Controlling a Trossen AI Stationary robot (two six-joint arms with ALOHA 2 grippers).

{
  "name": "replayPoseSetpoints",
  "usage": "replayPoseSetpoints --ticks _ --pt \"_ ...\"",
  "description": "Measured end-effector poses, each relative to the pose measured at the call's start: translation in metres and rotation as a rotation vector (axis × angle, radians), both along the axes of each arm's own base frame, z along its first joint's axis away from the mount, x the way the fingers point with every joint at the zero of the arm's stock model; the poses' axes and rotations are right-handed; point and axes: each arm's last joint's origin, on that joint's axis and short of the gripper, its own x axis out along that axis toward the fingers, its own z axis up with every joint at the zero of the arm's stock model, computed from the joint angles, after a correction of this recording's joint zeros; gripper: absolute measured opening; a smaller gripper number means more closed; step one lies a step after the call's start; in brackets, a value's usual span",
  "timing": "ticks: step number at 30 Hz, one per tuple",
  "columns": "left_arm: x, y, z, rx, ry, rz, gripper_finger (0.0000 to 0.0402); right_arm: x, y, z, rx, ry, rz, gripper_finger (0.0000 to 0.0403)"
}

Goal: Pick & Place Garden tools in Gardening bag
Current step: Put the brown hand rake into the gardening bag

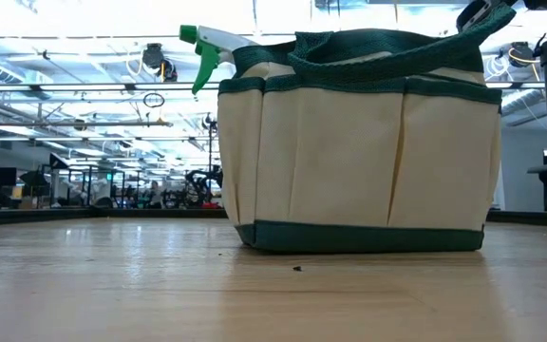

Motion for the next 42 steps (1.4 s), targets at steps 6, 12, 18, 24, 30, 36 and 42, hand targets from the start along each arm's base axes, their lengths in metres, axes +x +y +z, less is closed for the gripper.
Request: replayPoseSetpoints --ticks 6,12,18,24,30,36,42 --pt "0.0 0.001 -0.002 0.015 0.009 -0.006 0.028 0.0 0.0 0.0 0.0 0.0 0.0 0.0001" --pt "-0.004 0.001 -0.002 0.033 0.024 -0.003 0.028 0.0 0.0 0.0 0.0 0.0 0.0 0.0" --pt "-0.004 -0.002 -0.003 0.017 0.012 -0.004 0.028 0.0 0.0 0.0 0.0 0.001 0.0 0.0" --pt "-0.004 -0.002 -0.003 0.026 0.003 -0.003 0.028 0.0 0.0 -0.001 -0.002 0.006 0.0 0.0" --pt "-0.006 -0.004 -0.003 0.035 -0.008 -0.011 0.028 0.0 0.0 -0.001 -0.005 0.012 0.0 0.0" --pt "-0.008 -0.008 -0.014 0.048 0.019 -0.026 0.028 0.0 0.0 -0.001 -0.005 0.015 -0.003 0.0" --pt "-0.005 -0.013 -0.034 0.073 0.053 -0.043 0.028 0.0 0.0 -0.002 -0.005 0.015 -0.004 0.0"
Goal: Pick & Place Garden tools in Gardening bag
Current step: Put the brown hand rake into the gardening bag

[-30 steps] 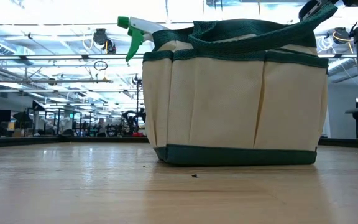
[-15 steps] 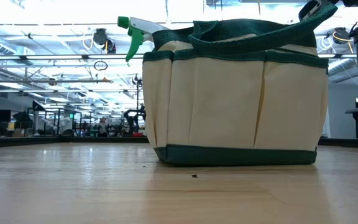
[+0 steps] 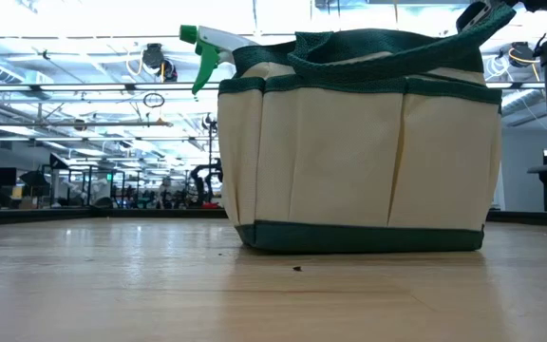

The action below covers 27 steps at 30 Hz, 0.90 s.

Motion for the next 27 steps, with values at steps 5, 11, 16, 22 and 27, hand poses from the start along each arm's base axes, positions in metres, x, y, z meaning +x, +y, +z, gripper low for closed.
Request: replayPoseSetpoints --ticks 5,11,16,22,27 --pt "0.001 -0.004 -0.014 0.001 0.067 0.007 0.028 0.0 0.0 0.0 0.0 -0.001 0.0 0.0" --pt "0.001 -0.004 -0.02 0.003 0.09 -0.025 0.0268 0.0 0.0 0.0 0.017 0.003 0.001 0.0" --pt "0.002 -0.004 -0.021 0.007 0.09 -0.023 0.02 0.0 0.0 0.0 0.026 0.006 0.001 0.0" --pt "0.004 -0.003 -0.021 -0.007 0.107 0.0 0.0079 0.0 0.0 0.0 0.026 0.006 0.001 0.0" --pt "0.014 0.004 -0.014 -0.053 0.117 0.035 0.0066 0.0 0.0 0.0 0.026 0.006 0.001 0.0"
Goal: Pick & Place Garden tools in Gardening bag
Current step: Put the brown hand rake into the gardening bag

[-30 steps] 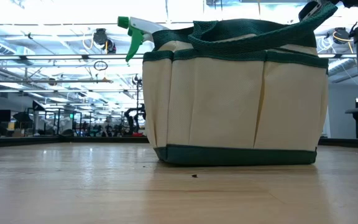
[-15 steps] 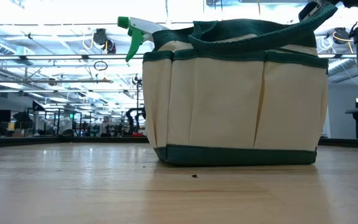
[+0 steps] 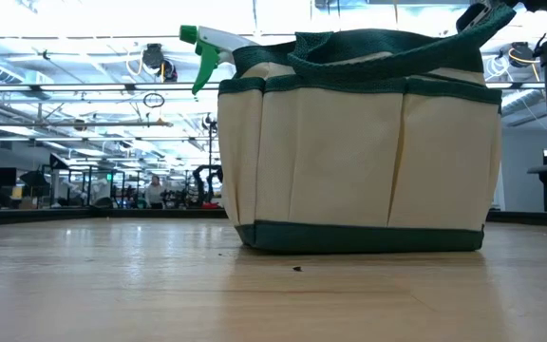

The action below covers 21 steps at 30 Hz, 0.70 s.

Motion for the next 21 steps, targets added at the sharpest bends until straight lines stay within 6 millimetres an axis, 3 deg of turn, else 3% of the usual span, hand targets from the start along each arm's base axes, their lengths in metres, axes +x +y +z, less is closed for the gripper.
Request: replayPoseSetpoints --ticks 4,12,21 --pt "0.01 0.014 0.017 -0.002 -0.071 0.049 0.0066 0.0 0.0 0.0 0.0 0.0 0.0 0.0" --pt "0.022 0.052 0.095 -0.066 -0.413 0.194 0.0066 0.0 0.0 0.0 0.001 0.0 0.003 0.0" --pt "0.03 0.072 0.191 -0.22 -1.184 0.233 0.0066 0.0 0.0 0.0 0.003 0.0 0.007 0.0"
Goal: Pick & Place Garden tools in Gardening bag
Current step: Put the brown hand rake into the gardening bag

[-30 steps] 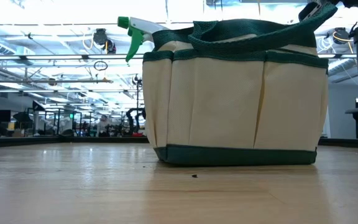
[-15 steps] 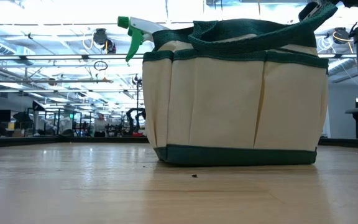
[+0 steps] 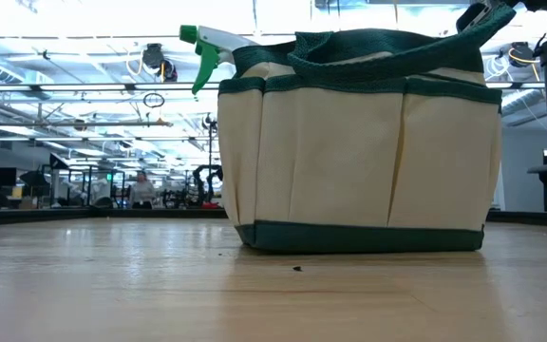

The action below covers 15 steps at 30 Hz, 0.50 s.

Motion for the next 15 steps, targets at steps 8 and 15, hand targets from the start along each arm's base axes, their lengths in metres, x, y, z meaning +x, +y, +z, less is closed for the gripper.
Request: replayPoseSetpoints --ticks 8,15 --pt "0.009 -0.003 0.053 0.089 -0.551 -0.019 0.0066 0.0 0.0 0.0 -0.003 -0.001 0.0 0.0" --pt "0.014 -0.004 0.072 0.221 -0.834 0.014 0.0066 0.0 0.0 0.0 -0.003 -0.001 0.0 0.0"
